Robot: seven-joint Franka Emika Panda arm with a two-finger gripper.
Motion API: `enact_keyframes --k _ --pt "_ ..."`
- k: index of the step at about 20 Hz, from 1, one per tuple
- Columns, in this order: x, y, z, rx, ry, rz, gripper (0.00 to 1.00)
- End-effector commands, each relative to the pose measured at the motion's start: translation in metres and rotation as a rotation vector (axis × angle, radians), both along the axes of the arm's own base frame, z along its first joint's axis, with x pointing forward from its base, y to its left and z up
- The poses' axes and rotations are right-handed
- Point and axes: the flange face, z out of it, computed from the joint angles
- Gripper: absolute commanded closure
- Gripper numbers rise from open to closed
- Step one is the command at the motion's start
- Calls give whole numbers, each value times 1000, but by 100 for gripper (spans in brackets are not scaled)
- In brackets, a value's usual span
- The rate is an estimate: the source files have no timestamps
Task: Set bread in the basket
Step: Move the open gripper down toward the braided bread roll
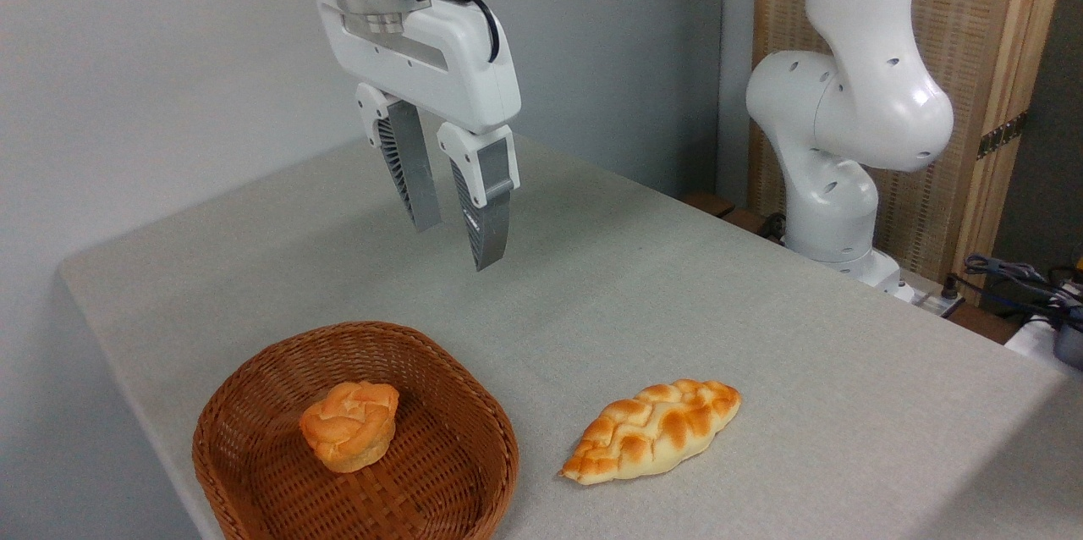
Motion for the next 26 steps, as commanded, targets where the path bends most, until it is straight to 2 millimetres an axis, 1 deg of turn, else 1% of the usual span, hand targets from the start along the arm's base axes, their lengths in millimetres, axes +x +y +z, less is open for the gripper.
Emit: enact_keyframes --k 1,6,9,10,11,12,13,14,15,16,18,19,21,23,26 --pt "2 3 6 -19 -19 10 0" --pt "1 4 3 -15 -13 11 0" --pt "-4 14 3 -13 -12 25 0" --pt "-6 22 3 -14 -14 37 0" --pt "-8 30 1 -15 -18 44 0" --pt "-16 32 -5 -15 -17 35 0" --pt "-23 34 -15 -15 -38 13 0" --pt "-32 43 -20 -16 -72 -7 0" --pt "-38 48 -30 -15 -89 -43 0" --pt "-46 50 -42 -5 -86 -94 0" --pt "-55 65 -75 60 -32 -208 0" --pt "-57 68 -92 92 -13 -259 0" --pt "-61 79 -121 97 -5 -266 0" --pt "-61 80 -142 98 -15 -286 0" --pt "-63 100 -165 128 10 -324 0"
